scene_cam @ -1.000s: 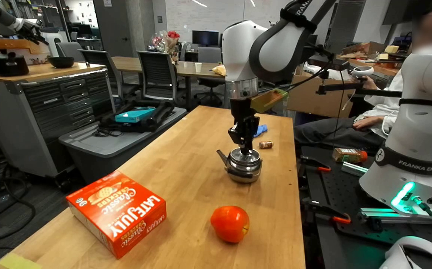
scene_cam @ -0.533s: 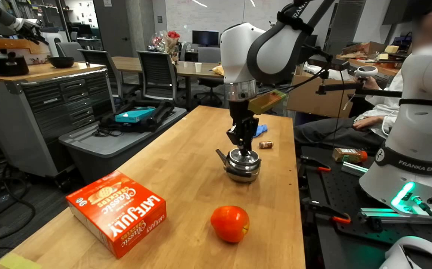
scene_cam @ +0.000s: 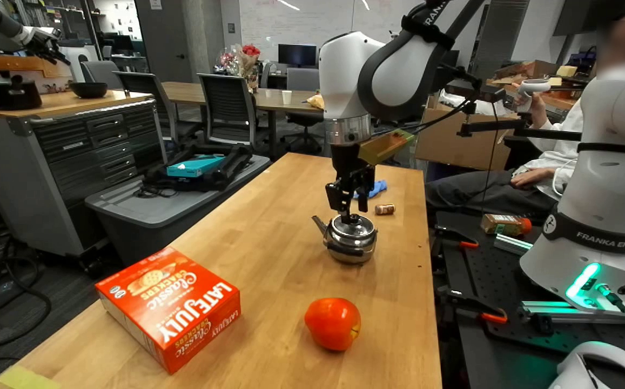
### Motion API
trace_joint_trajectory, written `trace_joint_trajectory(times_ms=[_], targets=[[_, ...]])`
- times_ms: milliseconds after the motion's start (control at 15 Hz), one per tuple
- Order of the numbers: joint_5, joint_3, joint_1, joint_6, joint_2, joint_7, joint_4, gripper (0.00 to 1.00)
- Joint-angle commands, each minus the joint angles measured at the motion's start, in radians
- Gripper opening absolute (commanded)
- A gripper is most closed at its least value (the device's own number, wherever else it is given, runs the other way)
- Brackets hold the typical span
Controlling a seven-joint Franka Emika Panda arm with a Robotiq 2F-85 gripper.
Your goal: Cover the teapot with the silver lid
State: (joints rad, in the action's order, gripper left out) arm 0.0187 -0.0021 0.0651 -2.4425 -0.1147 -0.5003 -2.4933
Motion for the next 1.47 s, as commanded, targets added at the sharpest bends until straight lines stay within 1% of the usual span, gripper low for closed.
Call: trace_joint_trajectory(times_ms=[0, 67, 467, 867, 1000, 1200, 1400], targets=[[-0.03, 0.009, -0.003, 0.024, 0.072, 0.044, -0.017, 0.98], [-0.033, 0.012, -0.003, 0.028, 0.095, 0.057, -0.023, 1.0], [-0.051, 0.031, -0.004, 0.053, 0.233, 0.153, -0.028, 1.0], [-0.134, 0.048, 0.017, 0.133, 0.365, 0.311, -0.005, 1.0], [-0.136, 0.052, 0.026, 0.164, 0.399, 0.379, -0.002, 1.0], [-0.123, 0.057, 0.033, 0.185, 0.446, 0.443, -0.008, 1.0], [-0.122, 0.059, 0.039, 0.213, 0.488, 0.474, -0.017, 1.0]])
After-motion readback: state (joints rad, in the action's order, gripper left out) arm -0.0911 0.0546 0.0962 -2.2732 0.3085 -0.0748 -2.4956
